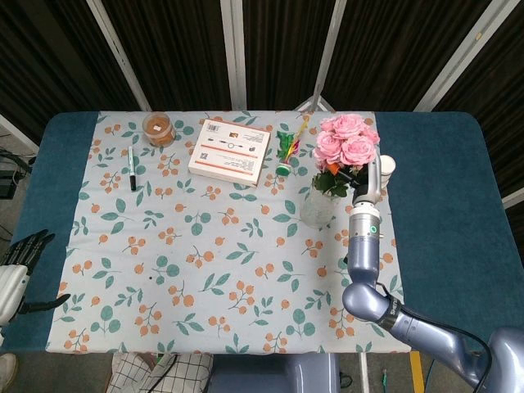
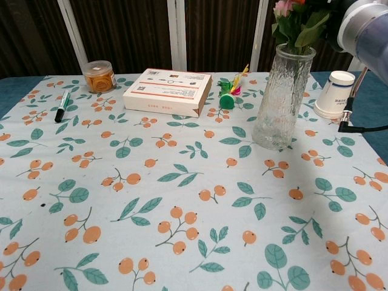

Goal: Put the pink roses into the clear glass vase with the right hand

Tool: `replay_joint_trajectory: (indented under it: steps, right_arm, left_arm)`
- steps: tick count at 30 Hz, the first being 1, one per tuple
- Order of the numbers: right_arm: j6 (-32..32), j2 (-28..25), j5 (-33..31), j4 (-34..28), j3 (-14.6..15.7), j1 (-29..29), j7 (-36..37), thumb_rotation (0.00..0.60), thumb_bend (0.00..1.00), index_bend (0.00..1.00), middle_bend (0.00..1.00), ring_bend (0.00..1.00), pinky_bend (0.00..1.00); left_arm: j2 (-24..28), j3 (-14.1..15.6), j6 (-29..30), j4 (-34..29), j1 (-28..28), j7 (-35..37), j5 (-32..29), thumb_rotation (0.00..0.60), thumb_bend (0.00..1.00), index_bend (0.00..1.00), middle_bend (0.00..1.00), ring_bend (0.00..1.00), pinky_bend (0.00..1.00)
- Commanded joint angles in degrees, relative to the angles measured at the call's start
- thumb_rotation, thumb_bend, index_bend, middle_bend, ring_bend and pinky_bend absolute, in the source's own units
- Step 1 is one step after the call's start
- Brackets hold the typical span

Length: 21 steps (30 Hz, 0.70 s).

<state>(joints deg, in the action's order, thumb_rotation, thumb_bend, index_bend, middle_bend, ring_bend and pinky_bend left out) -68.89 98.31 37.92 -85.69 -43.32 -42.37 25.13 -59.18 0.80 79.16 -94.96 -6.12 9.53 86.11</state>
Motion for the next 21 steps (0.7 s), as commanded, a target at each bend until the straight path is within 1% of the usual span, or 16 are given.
replay_joint_trajectory:
  steps: [1,3,5,7,8,10,11,14,17,21]
  right_arm:
    - [-0.2,0.4,0.4,0.2,0.4,0.3,-0.2,0.6,0.28,0.39,0.53,0.46,0.19]
    - [-0.4,0.5,0.6,0.1,0.5,0.7,-0.2,0.6,0.27,0.38,0.52,0.46,0.18]
    - [-0.7,0.4,0.7,-0.4,0.7,1.1,-0.3,0.6,0.28,0.33,0.48,0.41,0.15]
    - [-0.6,0.2,1.5,-1.1,1.2,1.6,-0.4,0.6,0.28,0.21,0.39,0.32,0.11]
    - [-0.4,-0.1,2.1,-1.5,1.7,1.9,-0.4,0.6,0.28,0.12,0.32,0.25,0.08]
    - [0.0,-0.6,3.5,-2.5,2.8,2.7,-0.6,0.6,0.28,0.02,0.22,0.15,0.04]
    - [0.0,-0.8,4.1,-3.0,3.3,3.1,-0.7,0.6,0.28,0.0,0.17,0.1,0.02]
    - [0.1,-1.4,5.3,-4.3,4.2,3.9,-0.9,0.6,0.28,0.0,0.08,0.02,0.0]
    - [1.1,-2.7,6.4,-5.9,5.3,4.9,-1.4,0.6,0.28,0.0,0.01,0.0,0.0]
    - [0.8,-4.7,7.6,-9.1,7.2,7.1,-2.4,0.6,0.28,0.0,0.0,0.0,0.0]
  left_arm:
    - [0.0,0.0,0.0,0.0,0.0,0.0,0.0,0.6,0.0,0.0,0.0,0.0,0.0]
    - [0.0,0.0,0.0,0.0,0.0,0.1,0.0,0.6,0.0,0.0,0.0,0.0,0.0]
    - [0.0,0.0,0.0,0.0,0.0,0.2,0.0,0.6,0.0,0.0,0.0,0.0,0.0]
    - [0.1,0.0,0.0,-0.1,0.0,0.3,0.1,0.6,0.0,0.0,0.0,0.0,0.0]
    - [0.1,0.0,0.0,-0.1,0.0,0.3,0.1,0.6,0.0,0.0,0.0,0.0,0.0]
    - [0.1,0.1,0.1,-0.2,0.0,0.4,0.2,0.6,0.0,0.0,0.0,0.0,0.0]
    - [0.1,0.1,0.1,-0.1,0.0,0.4,0.3,0.6,0.0,0.0,0.0,0.0,0.0]
    - [0.1,0.1,0.3,-0.1,0.1,0.3,0.3,0.6,0.0,0.0,0.0,0.0,0.0]
    - [0.1,0.1,0.4,-0.1,0.1,0.3,0.4,0.6,0.0,0.0,0.0,0.0,0.0]
    - [0.0,0.1,0.7,-0.1,0.2,0.2,0.7,0.6,0.0,0.0,0.0,0.0,0.0]
